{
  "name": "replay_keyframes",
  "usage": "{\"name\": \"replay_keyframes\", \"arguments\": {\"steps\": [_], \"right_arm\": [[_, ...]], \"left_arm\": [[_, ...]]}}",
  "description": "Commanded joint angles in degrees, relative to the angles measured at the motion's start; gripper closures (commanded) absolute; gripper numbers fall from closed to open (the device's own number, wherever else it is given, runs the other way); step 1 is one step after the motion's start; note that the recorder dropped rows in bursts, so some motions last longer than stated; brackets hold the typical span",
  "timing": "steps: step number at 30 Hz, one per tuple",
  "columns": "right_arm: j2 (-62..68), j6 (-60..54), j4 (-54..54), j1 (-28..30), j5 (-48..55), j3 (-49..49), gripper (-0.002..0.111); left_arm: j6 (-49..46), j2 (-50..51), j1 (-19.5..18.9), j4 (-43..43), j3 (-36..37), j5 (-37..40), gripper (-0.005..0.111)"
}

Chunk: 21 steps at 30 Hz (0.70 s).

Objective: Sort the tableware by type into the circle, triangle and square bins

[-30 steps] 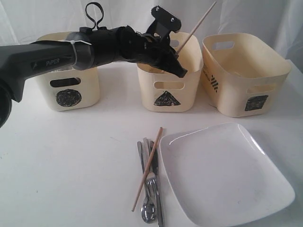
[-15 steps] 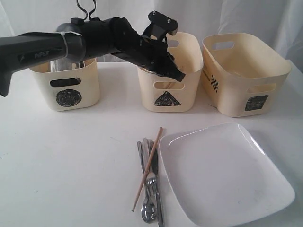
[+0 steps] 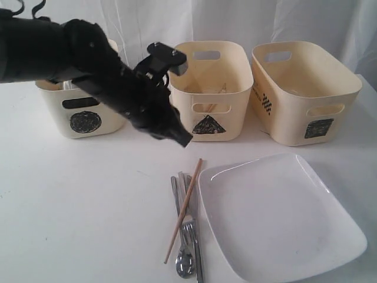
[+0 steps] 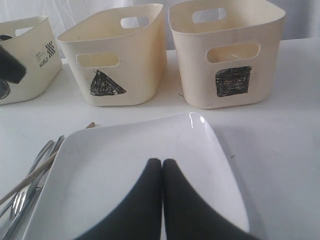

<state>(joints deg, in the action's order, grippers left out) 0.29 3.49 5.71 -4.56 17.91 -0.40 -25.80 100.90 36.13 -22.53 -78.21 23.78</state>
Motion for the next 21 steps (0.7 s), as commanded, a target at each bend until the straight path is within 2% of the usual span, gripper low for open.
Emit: {"name": "replay_keyframes", "arguments": {"steps": [1, 5, 13, 15, 19, 21], "right_arm": [[-0.3, 0.2, 0.1, -0.1, -0.8, 0.4, 0.108], [-0.3, 0.2, 0.1, -0.1, -0.8, 0.4, 0.108], [-0.3, 0.2, 0.1, -0.1, -0.8, 0.4, 0.108], [-0.3, 0.2, 0.1, -0.1, -0.8, 0.4, 0.108], [-0.3, 0.2, 0.1, -0.1, -0.8, 0.4, 0.108], [-0.3, 0.2, 0.1, -0.1, -0.8, 0.4, 0.108]], "left_arm": [[0.6, -4.6, 0.0, -1.6, 9.7, 1.3, 0.087], [0.6, -5.6, 0.0, -2.9, 14.2, 2.5, 0.087], [0.0, -5.6, 0.0, -2.9, 15.6, 2.7, 0.086], [-0.1, -5.6, 0.0, -3.2, 15.6, 3.4, 0.079], [-0.1, -5.5, 0.0, -5.6, 15.6, 3.9, 0.058], [0.2, -5.5, 0.0, -6.0, 15.6, 3.5, 0.055]]}}
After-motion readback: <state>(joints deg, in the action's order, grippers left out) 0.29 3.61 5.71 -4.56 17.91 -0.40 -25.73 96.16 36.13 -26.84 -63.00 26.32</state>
